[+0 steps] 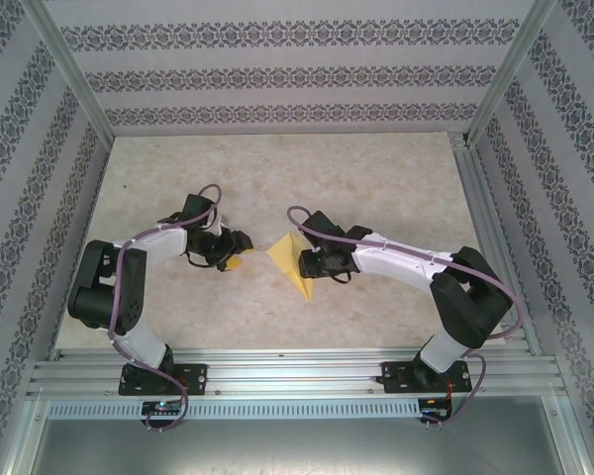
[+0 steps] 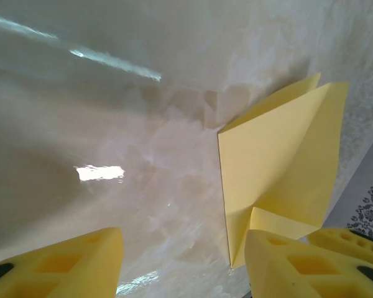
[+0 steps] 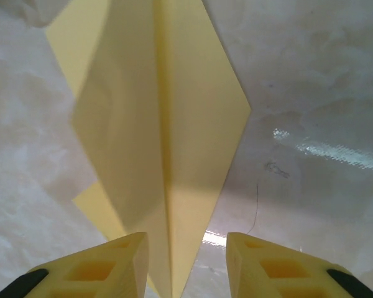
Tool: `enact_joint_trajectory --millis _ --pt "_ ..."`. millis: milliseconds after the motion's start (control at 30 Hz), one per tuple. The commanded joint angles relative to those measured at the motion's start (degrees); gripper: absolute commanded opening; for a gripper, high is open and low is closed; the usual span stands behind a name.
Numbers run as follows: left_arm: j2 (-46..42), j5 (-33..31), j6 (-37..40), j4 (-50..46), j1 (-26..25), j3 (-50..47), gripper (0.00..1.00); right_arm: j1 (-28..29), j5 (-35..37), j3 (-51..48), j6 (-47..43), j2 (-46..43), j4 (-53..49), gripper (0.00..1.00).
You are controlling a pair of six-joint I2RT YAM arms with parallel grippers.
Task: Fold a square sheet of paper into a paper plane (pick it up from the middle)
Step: Move a paper plane to the center of the table.
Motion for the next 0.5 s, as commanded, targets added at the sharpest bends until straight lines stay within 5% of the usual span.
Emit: enact_joint_trajectory --millis 0,467 --pt "2.17 0.73 -2.3 3.1 -3.61 1.38 0.54 -0.45 -7.29 -1.8 3.15 1.32 9.26 0.36" --pt "3.48 -1.32 -1.87 0.8 -4.81 3.78 0.54 3.46 -0.26 4.06 -0.8 6.41 1.27 0.37"
